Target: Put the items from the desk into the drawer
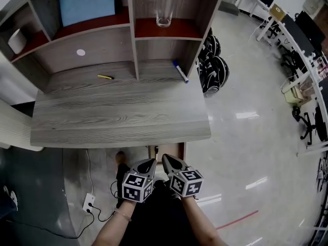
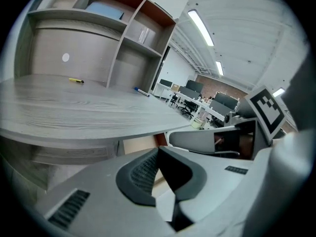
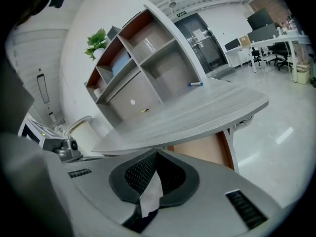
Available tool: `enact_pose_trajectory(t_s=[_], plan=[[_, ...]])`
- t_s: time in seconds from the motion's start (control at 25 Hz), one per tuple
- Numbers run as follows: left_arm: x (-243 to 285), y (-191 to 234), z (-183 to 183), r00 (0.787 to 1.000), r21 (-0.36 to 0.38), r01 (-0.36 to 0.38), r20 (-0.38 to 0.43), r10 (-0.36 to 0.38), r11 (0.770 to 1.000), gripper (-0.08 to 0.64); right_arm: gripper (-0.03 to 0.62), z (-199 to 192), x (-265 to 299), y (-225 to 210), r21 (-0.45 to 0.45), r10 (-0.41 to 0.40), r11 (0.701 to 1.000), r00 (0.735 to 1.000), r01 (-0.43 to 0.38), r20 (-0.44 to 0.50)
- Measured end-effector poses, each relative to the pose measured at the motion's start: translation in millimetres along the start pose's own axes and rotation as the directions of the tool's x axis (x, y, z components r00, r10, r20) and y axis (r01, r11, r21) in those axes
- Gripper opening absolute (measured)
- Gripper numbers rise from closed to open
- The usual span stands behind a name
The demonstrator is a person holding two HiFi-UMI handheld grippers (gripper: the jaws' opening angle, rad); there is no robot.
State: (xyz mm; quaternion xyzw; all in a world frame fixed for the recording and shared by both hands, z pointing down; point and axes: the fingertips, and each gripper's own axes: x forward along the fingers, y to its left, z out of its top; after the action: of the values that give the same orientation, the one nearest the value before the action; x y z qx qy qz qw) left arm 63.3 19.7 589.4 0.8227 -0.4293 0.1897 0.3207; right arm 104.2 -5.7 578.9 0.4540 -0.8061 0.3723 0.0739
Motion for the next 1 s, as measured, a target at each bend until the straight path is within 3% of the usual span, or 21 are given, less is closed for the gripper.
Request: enact_pose_trajectory(t_s=[0.4,1.0], plan=[[-19,-37,25,0.996,0.042,0.07,0.043,-0.072,0.997,0.025,-0.006,25,-50,17,-0.009,-0.025,1.0,0.991,0.026,0.129],[-42,-69,62,0.979,0.098,0.148,0.126,-0.16,0.984,0.023,-0.006,64,-83,35,-0.083,-0.046,0.994,0.974,0.066,0.223]])
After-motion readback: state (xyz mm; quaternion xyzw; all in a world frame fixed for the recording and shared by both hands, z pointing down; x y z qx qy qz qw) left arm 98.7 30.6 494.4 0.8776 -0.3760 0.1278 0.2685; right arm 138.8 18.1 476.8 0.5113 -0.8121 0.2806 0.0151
